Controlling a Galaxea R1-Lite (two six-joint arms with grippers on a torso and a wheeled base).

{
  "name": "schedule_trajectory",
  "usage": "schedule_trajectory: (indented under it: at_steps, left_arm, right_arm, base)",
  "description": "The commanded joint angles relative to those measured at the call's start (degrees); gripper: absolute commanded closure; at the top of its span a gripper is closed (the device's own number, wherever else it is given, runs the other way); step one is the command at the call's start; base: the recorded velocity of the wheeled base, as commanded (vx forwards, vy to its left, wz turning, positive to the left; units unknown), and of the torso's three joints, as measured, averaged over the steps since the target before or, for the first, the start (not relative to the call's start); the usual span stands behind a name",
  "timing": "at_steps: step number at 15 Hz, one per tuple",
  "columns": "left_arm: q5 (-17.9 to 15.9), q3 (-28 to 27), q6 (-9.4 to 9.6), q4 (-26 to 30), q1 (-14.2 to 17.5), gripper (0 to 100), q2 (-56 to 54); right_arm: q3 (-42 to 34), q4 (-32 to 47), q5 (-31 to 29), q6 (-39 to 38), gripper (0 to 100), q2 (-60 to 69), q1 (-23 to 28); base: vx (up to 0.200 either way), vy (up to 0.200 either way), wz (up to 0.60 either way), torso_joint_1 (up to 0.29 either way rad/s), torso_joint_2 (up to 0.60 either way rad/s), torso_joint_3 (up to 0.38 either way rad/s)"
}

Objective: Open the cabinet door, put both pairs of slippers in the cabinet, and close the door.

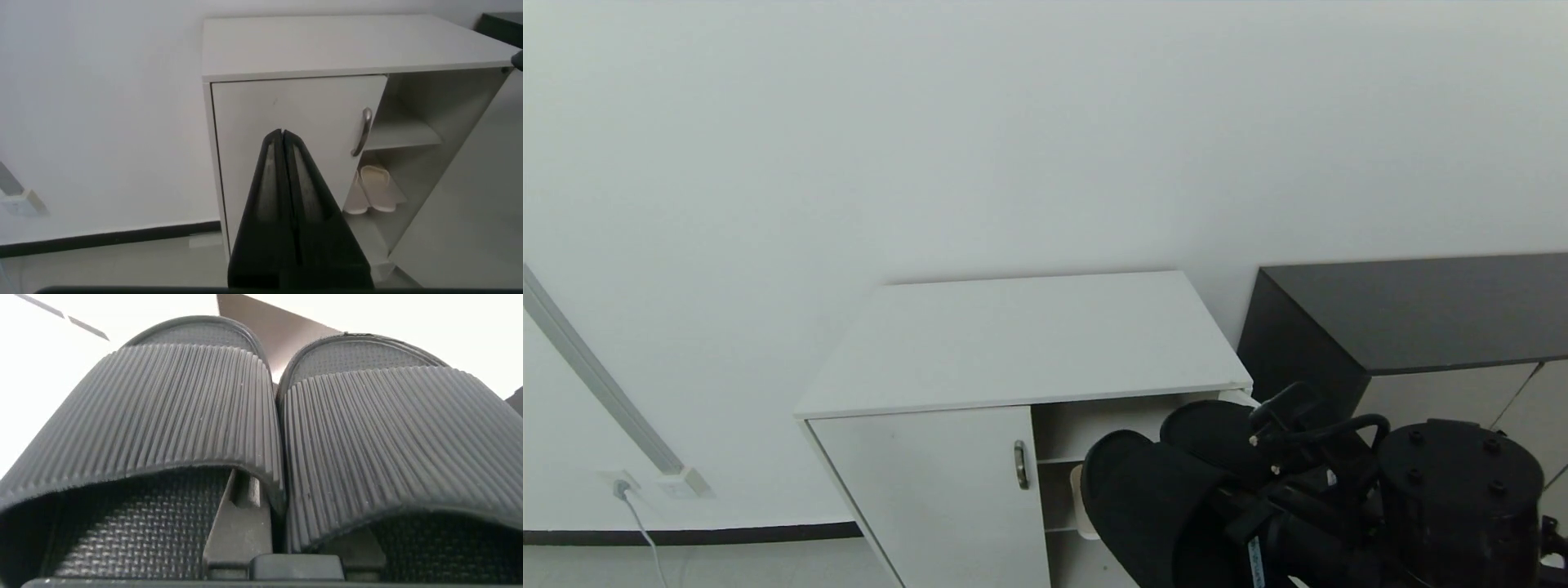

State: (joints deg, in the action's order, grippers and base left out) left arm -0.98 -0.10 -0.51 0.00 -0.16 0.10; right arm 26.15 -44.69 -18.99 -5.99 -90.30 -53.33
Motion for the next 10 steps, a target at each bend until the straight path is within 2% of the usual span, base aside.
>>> schedule_trajectory:
  at_steps: [1, 4, 10]
  left_arm:
    - [0.01, 0.01, -0.02, 0.0, -0.02, 100, -0.01]
    - [0.01, 0.01, -0.02, 0.0, -0.02, 100, -0.01]
    - [-0.17, 0.01, -0.02, 0.0, -0.11, 100, -0.01]
  right_arm:
    - [-0.13, -0.05, 0.01, 0.01, 100, -0.23, -0.1]
    - [-0.13, -0.05, 0.01, 0.18, 100, -0.23, -0.54]
    - [-1.1, -1.54, 0.1, 0.1, 100, -0.93, -0.98]
  base:
    - [0.0, 0.0, 0.0, -0.168, 0.37, 0.207]
    - [0.0, 0.0, 0.0, -0.18, 0.42, 0.233]
    - [0.0, 0.0, 0.0, -0.225, 0.54, 0.315]
